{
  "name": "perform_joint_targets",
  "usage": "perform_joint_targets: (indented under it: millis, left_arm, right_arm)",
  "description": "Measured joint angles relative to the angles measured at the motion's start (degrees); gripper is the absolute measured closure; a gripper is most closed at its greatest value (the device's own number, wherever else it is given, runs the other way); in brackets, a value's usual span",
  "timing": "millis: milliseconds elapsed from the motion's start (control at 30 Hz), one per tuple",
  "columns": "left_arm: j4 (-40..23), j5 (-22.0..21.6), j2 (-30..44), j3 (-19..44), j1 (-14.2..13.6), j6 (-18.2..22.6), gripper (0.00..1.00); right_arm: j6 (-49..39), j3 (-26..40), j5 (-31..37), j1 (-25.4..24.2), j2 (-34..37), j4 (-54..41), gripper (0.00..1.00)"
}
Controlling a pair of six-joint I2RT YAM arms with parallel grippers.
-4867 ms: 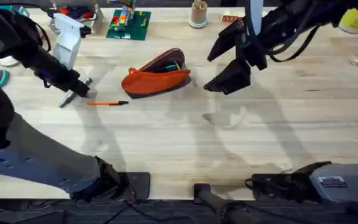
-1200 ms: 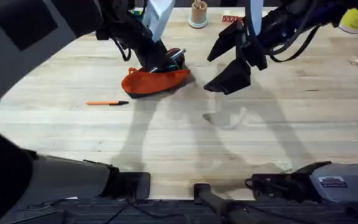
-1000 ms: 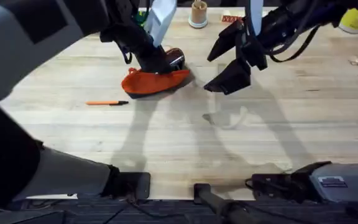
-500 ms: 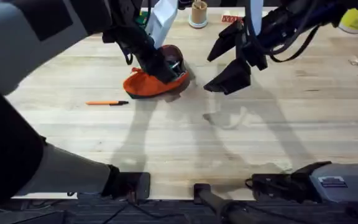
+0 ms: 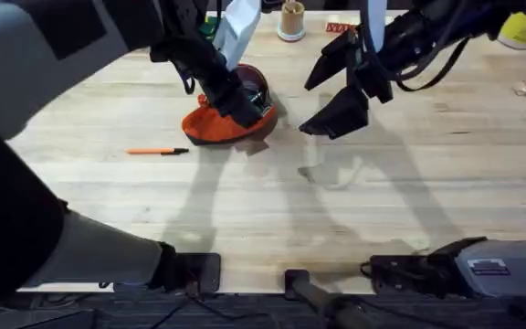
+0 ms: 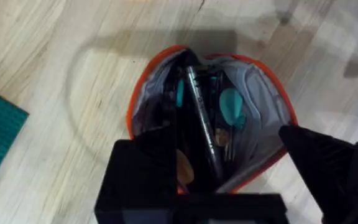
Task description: Unzip the bag, pick up the pens from the table one at a time and place them inside, then zip the bag closed.
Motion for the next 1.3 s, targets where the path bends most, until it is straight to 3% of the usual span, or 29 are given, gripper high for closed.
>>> perform_joint_targets:
  millis: [333, 767, 1000, 1133, 1300]
  left_arm:
    - [-3.5, -4.95, -4.44, 5.02, 0.0, -0.27, 0.008]
    - [-16.59, -12.87, -16.32, 5.4, 0.0, -1.55, 0.007]
    - [-24.82, -19.23, -18.71, 5.42, 0.12, -1.57, 0.007]
    - [-28.03, -22.76, -18.71, 5.42, 1.71, -1.56, 0.007]
    - [-30.65, -25.11, -18.71, 5.42, 6.56, -1.53, 0.008]
  right_arm:
    - [0.0, 0.0, 0.0, 0.0, 0.0, 0.0, 0.006]
    - [0.0, 0.0, 0.0, 0.0, 0.0, 0.0, 0.005]
    - [0.0, 0.0, 0.0, 0.0, 0.0, -0.01, 0.006]
    - [0.0, 0.0, 0.02, 0.0, 0.0, -0.01, 0.005]
    - [0.0, 0.0, 0.02, 0.0, 0.0, 0.0, 0.005]
